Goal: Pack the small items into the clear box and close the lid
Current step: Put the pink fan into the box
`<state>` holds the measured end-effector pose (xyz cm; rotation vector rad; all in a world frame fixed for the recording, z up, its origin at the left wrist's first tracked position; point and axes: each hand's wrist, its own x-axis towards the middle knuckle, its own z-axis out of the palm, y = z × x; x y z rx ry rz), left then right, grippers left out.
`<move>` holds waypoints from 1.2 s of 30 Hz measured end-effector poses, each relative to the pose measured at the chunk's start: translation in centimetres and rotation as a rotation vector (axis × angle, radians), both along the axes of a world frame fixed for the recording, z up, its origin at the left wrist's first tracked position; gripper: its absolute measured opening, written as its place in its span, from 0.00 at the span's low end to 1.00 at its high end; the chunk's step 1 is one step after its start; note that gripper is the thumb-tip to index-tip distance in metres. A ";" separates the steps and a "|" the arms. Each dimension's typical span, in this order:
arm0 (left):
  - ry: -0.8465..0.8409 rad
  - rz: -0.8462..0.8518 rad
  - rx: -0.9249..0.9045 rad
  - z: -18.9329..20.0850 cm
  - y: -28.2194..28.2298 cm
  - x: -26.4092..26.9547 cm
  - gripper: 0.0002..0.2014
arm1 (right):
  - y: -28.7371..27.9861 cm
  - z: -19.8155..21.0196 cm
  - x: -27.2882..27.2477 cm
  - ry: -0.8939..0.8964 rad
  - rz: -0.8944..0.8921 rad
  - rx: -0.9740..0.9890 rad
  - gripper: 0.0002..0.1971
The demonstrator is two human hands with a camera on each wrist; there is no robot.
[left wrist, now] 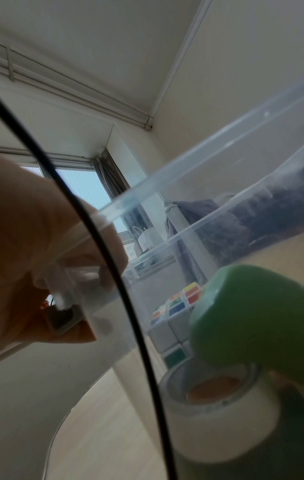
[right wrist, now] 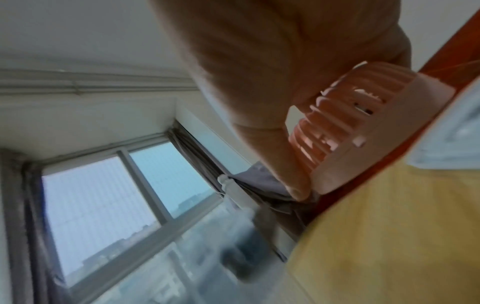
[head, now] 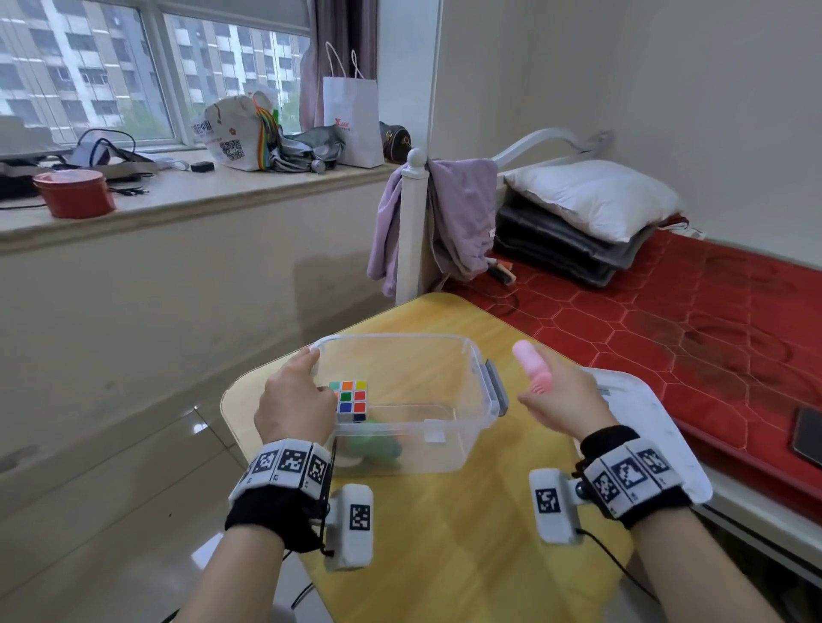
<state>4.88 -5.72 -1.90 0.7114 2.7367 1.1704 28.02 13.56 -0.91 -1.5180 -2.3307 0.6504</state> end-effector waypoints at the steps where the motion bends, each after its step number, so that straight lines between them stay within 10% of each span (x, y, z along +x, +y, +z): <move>1: 0.001 -0.001 0.001 0.0 0.0 0.0 0.31 | 0.0 1.2 -0.2 0.027 0.008 0.030 0.38; 9: 0.004 -0.002 0.001 0.0 0.0 -0.1 0.31 | -6.0 8.7 -4.0 0.343 0.455 -0.084 0.39; 21: 0.010 -0.019 0.018 -0.2 -0.1 -0.1 0.31 | -5.0 1.9 -12.0 -0.320 0.575 -0.231 0.08; 36: 0.009 -0.026 0.007 0.3 -0.3 0.1 0.31 | -4.2 -1.3 -12.9 -0.539 0.635 -0.235 0.20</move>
